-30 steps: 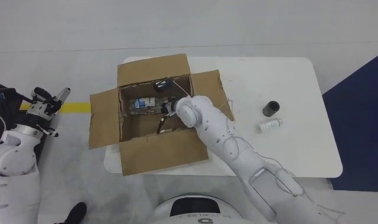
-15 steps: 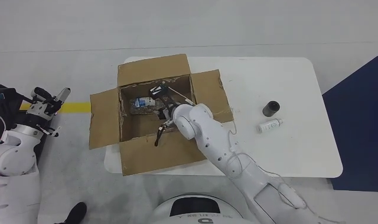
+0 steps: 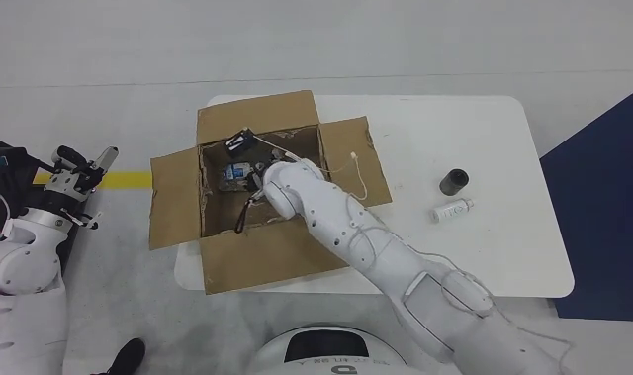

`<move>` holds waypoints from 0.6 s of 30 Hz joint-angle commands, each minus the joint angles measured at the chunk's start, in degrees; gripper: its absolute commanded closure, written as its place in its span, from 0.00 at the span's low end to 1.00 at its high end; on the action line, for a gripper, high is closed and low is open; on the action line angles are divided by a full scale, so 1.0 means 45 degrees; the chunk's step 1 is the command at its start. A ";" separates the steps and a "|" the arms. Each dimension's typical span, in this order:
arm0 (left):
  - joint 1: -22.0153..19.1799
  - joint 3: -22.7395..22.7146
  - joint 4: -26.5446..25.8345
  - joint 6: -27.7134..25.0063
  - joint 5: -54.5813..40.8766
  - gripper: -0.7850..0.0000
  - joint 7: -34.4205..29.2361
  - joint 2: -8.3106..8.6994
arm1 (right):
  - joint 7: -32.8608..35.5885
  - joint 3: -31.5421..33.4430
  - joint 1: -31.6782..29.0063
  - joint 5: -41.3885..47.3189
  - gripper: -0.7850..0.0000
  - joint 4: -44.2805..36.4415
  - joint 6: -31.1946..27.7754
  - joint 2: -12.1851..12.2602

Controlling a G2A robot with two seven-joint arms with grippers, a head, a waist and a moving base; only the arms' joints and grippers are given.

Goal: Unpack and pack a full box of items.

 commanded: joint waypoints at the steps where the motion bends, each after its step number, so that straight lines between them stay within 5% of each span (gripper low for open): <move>1: 0.0000 0.0000 0.0000 0.0000 0.0000 0.00 0.0000 0.0000 | 0.0134 -0.0337 0.0331 0.0056 0.00 0.0615 0.0036 -0.0258; 18: 0.0000 0.0000 0.0000 0.0000 0.0000 0.00 0.0000 0.0000 | 0.0076 -0.1498 0.2426 0.1163 0.09 0.5193 -0.0285 -0.2342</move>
